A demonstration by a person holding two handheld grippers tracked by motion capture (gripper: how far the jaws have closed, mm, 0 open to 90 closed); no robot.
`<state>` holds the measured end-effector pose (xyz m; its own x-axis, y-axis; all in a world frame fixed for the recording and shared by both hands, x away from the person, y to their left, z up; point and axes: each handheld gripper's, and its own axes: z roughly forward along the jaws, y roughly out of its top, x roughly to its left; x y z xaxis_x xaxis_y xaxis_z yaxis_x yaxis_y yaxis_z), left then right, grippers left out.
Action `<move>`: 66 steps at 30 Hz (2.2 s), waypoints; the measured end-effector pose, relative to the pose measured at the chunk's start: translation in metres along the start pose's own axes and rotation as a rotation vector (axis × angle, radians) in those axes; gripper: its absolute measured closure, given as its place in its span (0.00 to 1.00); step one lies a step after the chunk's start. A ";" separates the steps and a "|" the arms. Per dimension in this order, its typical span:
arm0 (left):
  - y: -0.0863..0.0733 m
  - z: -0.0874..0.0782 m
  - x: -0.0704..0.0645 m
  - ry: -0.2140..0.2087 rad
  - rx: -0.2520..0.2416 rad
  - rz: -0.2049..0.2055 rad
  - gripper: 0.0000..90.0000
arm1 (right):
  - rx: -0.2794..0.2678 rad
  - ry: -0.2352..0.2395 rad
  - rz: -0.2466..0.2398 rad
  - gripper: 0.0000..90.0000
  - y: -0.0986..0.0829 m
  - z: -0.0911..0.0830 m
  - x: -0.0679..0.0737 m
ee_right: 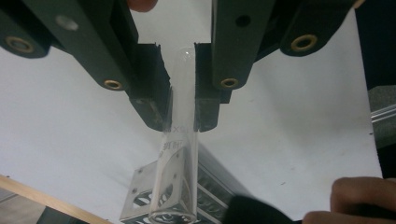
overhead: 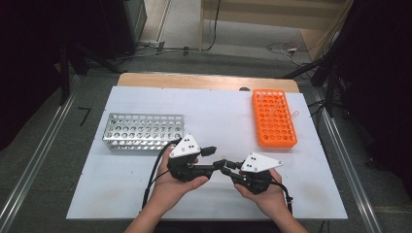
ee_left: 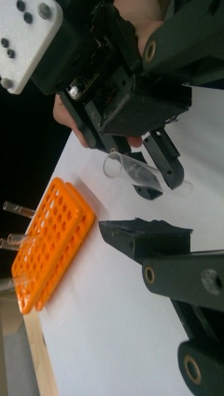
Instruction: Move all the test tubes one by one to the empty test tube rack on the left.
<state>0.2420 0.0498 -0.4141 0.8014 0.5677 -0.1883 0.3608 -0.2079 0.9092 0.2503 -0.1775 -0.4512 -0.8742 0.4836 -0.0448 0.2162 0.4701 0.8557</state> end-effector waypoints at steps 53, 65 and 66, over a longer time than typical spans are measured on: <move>0.019 -0.030 0.057 0.168 0.004 -0.024 0.84 | -0.071 -0.070 0.168 0.00 -0.042 -0.058 -0.042; 0.029 -0.047 0.089 0.263 -0.019 -0.034 0.84 | -0.064 -0.091 0.208 0.00 -0.063 -0.079 -0.053; 0.029 -0.047 0.091 0.273 -0.013 -0.031 0.84 | -0.064 -0.089 0.211 0.00 -0.064 -0.080 -0.054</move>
<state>0.3031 0.1335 -0.3873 0.6310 0.7678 -0.1109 0.3757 -0.1773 0.9096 0.2489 -0.2929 -0.4624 -0.7700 0.6308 0.0960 0.3598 0.3050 0.8818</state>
